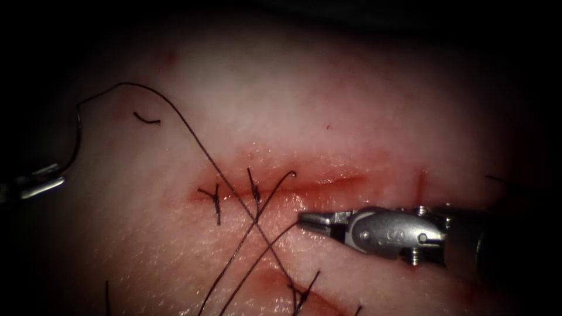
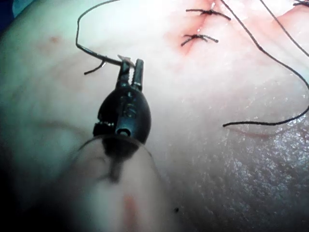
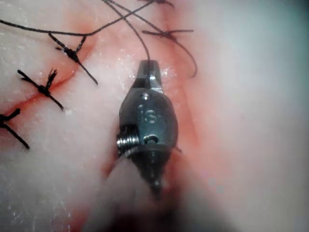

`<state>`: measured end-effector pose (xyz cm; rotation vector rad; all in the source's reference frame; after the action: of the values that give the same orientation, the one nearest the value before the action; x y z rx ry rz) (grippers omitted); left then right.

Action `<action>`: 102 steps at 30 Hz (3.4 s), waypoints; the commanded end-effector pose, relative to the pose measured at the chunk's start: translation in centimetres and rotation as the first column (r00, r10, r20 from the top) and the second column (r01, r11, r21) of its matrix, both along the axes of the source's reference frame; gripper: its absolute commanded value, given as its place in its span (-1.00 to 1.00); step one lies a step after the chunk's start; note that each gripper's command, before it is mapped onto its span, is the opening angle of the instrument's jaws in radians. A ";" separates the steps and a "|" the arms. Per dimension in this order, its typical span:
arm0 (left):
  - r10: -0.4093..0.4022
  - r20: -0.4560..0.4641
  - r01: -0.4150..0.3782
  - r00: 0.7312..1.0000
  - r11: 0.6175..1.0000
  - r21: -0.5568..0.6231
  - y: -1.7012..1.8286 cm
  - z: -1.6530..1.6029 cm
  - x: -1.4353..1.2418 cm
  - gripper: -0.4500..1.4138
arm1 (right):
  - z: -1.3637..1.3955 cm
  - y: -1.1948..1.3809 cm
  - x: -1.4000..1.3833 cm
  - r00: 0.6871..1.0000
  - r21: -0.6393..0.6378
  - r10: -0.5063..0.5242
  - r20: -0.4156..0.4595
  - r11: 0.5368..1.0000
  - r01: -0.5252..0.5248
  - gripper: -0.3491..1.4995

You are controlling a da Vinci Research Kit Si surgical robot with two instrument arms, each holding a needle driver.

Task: Wound Closure
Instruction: With the right tool, pull the suture through until only a short tail is left.

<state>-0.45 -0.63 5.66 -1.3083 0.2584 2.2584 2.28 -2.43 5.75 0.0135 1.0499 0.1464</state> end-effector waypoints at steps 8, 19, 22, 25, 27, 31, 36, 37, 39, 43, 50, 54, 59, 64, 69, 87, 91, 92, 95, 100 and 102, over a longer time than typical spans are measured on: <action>0.013 -0.009 -0.013 1.000 1.000 -0.005 0.04 0.12 -0.09 -1.00 | -1.04 -1.02 -0.28 0.995 0.051 -0.096 -0.029 0.994 0.097 -1.00; 0.017 -0.011 -0.017 1.000 1.000 -0.004 0.03 0.11 -0.06 -1.00 | -1.74 -1.17 -0.35 0.955 0.149 -0.269 -0.125 0.947 0.286 -0.33; 0.021 -0.009 -0.021 1.000 1.000 -0.004 0.03 0.11 -0.02 -1.00 | -1.65 -0.85 -0.39 0.956 0.119 -0.224 -0.188 0.961 0.249 0.45; 0.027 -0.006 -0.027 1.000 1.000 -0.004 0.04 0.11 0.05 -1.00 | -1.52 -0.50 -0.44 0.946 0.023 -0.195 -0.259 0.978 0.208 0.76; 0.026 -0.013 -0.026 1.000 1.000 -0.002 0.04 0.09 0.12 -1.00 | -1.38 -0.18 -0.51 0.958 -0.029 -0.128 -0.255 0.992 0.124 0.89; 0.019 -0.033 -0.019 0.999 1.000 0.000 0.03 0.01 0.36 -1.00 | -1.17 0.19 -0.59 0.964 -0.059 -0.098 -0.247 0.995 0.086 0.91; -0.001 -0.050 0.001 0.999 1.000 -0.003 0.03 -0.05 0.58 -1.00 | -0.67 0.57 -0.54 0.974 -0.108 -0.083 -0.212 0.992 0.061 0.83; -0.003 -0.050 0.002 0.999 1.000 -0.004 0.03 -0.04 0.56 -1.00 | -0.59 0.61 -0.52 0.974 -0.116 -0.080 -0.211 0.992 0.057 0.82; -0.006 -0.052 0.006 0.999 1.000 -0.005 0.03 -0.01 0.52 -1.00 | -0.40 0.71 -0.47 0.975 -0.123 -0.066 -0.212 0.992 0.041 0.80; -0.009 -0.047 0.008 0.999 1.000 -0.007 0.02 0.03 0.41 -1.00 | 0.02 0.82 -0.33 0.977 -0.147 -0.044 -0.208 0.989 0.013 0.78; -0.008 -0.044 0.007 0.999 1.000 -0.008 0.02 0.03 0.39 -1.00 | 0.40 0.63 -0.05 0.980 -0.217 -0.044 -0.193 0.976 0.001 0.69; -0.008 -0.044 0.008 0.999 1.000 -0.008 0.02 0.03 0.39 -1.00 | 0.38 0.59 0.14 0.981 -0.222 -0.037 -0.189 0.975 -0.006 0.63; -0.008 -0.044 0.008 0.999 1.000 -0.008 0.02 0.03 0.38 -1.00 | 0.36 0.61 0.25 0.982 -0.220 -0.028 -0.185 0.975 -0.013 0.45; -0.009 -0.044 0.008 0.999 1.000 -0.008 0.01 0.03 0.38 -1.00 | 0.36 0.59 0.31 0.983 -0.227 -0.030 -0.184 0.974 -0.013 0.27; -0.011 -0.043 0.011 0.999 1.000 -0.009 0.01 0.03 0.38 -1.00 | 0.35 0.54 0.24 0.990 -0.135 0.050 -0.135 0.989 -0.068 -1.00; -0.005 -0.043 0.005 0.999 1.000 -0.001 0.03 0.13 0.36 -1.00 | -0.22 -0.15 -0.06 0.995 -0.117 -0.020 -0.099 0.993 0.009 -1.00; 0.002 -0.044 -0.002 0.999 1.000 -0.001 0.03 0.16 0.40 -1.00 | -0.36 -0.27 -0.09 0.995 -0.114 -0.034 -0.094 0.993 0.023 -1.00; 0.003 -0.050 -0.003 0.999 1.000 0.000 0.03 0.17 0.41 -1.00 | -0.40 -0.29 -0.09 0.995 -0.113 -0.038 -0.090 0.993 0.028 -1.00; -0.006 -0.074 0.006 0.997 1.000 0.005 0.04 0.19 0.47 -1.00 | -0.49 -0.36 -0.10 0.995 -0.112 -0.043 -0.089 0.993 0.032 -1.00; -0.010 -0.093 0.011 0.996 1.000 0.008 0.03 0.16 0.72 -1.00 | -0.62 -0.47 -0.13 0.994 -0.111 -0.058 -0.090 0.993 0.048 -1.00; -0.015 -0.102 0.016 0.995 1.000 0.008 0.02 0.13 0.75 -1.00 | -0.56 -0.44 -0.09 0.991 -0.106 -0.073 -0.109 0.992 0.062 -0.15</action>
<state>0.34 -0.65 5.72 -1.1817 0.2912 2.3146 2.10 -2.86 5.11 -0.0348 1.1641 0.0296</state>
